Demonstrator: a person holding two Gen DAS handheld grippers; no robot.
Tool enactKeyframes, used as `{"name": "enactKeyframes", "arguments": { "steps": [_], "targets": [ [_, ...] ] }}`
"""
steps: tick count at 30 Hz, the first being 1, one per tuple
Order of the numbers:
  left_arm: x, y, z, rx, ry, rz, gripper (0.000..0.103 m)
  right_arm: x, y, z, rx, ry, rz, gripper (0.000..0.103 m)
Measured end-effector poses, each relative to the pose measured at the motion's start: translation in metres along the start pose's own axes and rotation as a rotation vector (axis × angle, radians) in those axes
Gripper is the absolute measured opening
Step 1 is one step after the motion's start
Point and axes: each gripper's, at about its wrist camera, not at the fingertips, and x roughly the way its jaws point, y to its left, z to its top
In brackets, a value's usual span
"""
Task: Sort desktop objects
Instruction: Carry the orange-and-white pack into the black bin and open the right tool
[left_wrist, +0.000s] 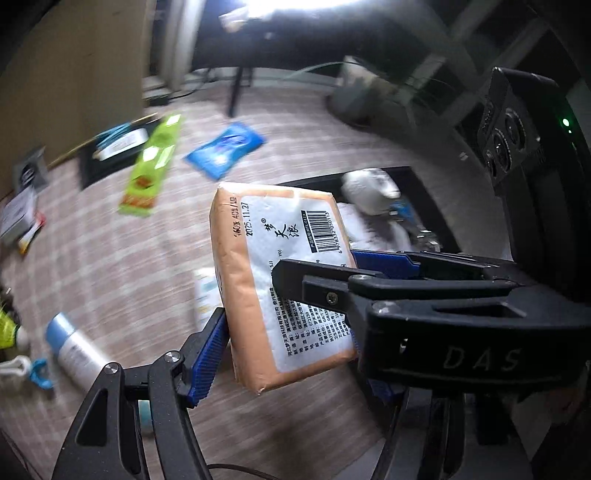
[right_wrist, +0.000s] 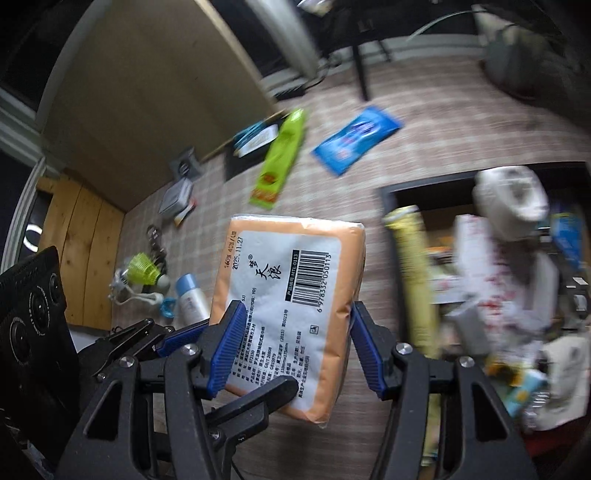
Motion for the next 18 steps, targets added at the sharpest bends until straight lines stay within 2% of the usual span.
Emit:
{"name": "enactKeyframes", "arguments": {
  "steps": [12, 18],
  "targets": [
    [0.058, -0.127, 0.059, 0.119, 0.022, -0.115, 0.064, -0.081, -0.116, 0.012, 0.078, -0.091, -0.144, 0.057],
    [0.087, -0.17, 0.077, 0.135, 0.054, -0.144, 0.064, -0.103, -0.169, 0.016, 0.142, -0.12, -0.197, 0.057]
  ]
}}
